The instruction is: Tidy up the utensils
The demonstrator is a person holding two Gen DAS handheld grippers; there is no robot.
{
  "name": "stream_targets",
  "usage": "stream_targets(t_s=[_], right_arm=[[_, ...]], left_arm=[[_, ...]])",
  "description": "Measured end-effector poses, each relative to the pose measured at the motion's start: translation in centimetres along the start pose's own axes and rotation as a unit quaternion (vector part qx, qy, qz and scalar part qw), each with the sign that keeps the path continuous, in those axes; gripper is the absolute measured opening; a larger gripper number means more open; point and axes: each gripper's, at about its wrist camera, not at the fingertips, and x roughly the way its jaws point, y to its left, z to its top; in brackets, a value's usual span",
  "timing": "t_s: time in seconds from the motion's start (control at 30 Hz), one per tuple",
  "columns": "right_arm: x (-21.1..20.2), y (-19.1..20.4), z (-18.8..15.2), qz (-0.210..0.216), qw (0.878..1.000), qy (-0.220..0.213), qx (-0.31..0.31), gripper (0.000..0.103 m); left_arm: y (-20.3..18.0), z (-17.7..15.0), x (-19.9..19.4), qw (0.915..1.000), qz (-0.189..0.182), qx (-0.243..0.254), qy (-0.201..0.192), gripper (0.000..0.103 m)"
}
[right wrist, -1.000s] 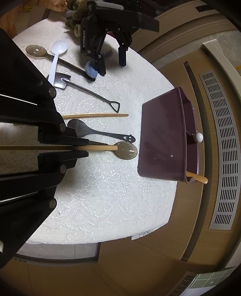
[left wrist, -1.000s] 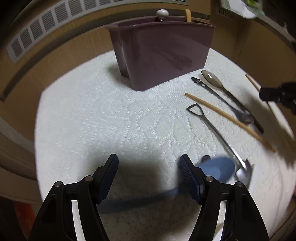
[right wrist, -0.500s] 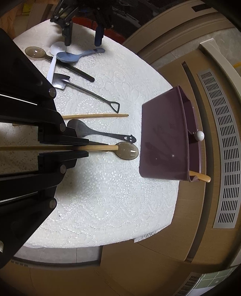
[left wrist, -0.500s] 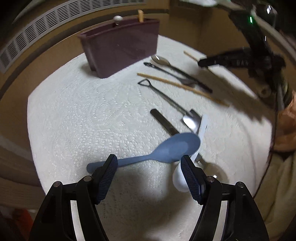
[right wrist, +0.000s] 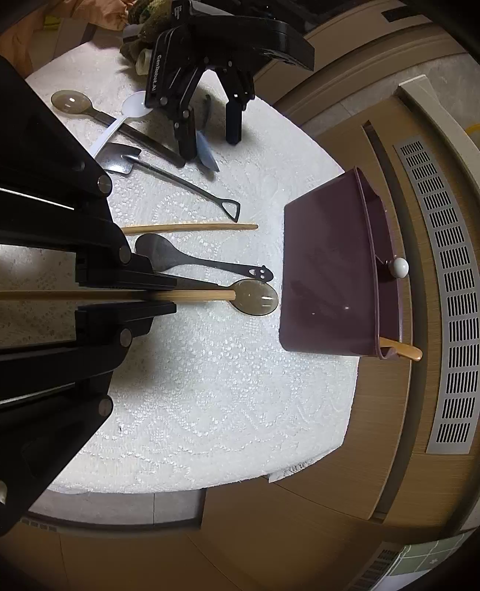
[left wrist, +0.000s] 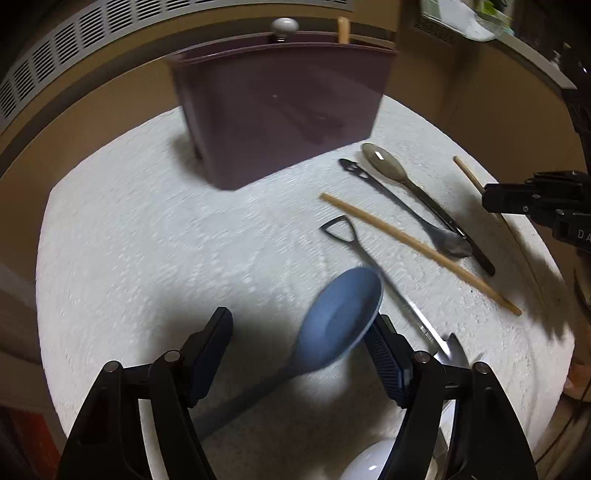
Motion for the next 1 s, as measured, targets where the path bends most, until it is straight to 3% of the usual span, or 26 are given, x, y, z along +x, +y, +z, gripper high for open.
stream_targets(t_s=[0.07,0.13,0.23,0.37,0.53,0.77,0.87,1.0], right_arm=[[0.2,-0.3,0.0,0.005,1.000,0.004,0.005,0.006],[0.5,-0.5,0.0,0.005,1.000,0.005,0.009,0.006],[0.9,-0.8,0.0,0.008,1.000,0.009,0.012,0.006],[1.8,-0.8,0.1,0.003,1.000,0.014,0.007,0.006],[2.8,-0.8,0.0,-0.001,1.000,0.020,0.007,0.006],[4.3,-0.6,0.3,-0.034,0.999,0.019,-0.016,0.006],[4.3,0.2,0.3,-0.054,0.998,0.020,-0.036,0.006],[3.7,0.1,-0.1,-0.039,0.998,0.018,-0.034,0.006]], left_arm=[[-0.6,0.4,0.2,1.0000,0.009,-0.003,0.001,0.068],[-0.8,0.4,-0.1,0.9997,0.002,-0.022,0.003,0.058],[-0.8,-0.1,-0.7,0.9988,-0.016,-0.044,0.010,0.053],[-2.2,-0.7,-1.2,0.9996,0.002,-0.024,0.015,0.044],[-2.1,-0.3,-1.8,0.9974,0.030,-0.065,-0.010,0.011],[-0.4,-0.5,-5.1,0.9848,0.021,-0.153,-0.079,0.008],[-0.1,-0.6,-4.5,0.9849,0.028,-0.159,-0.063,0.008],[-0.6,-0.5,-3.5,0.9890,0.024,-0.140,-0.041,0.010]])
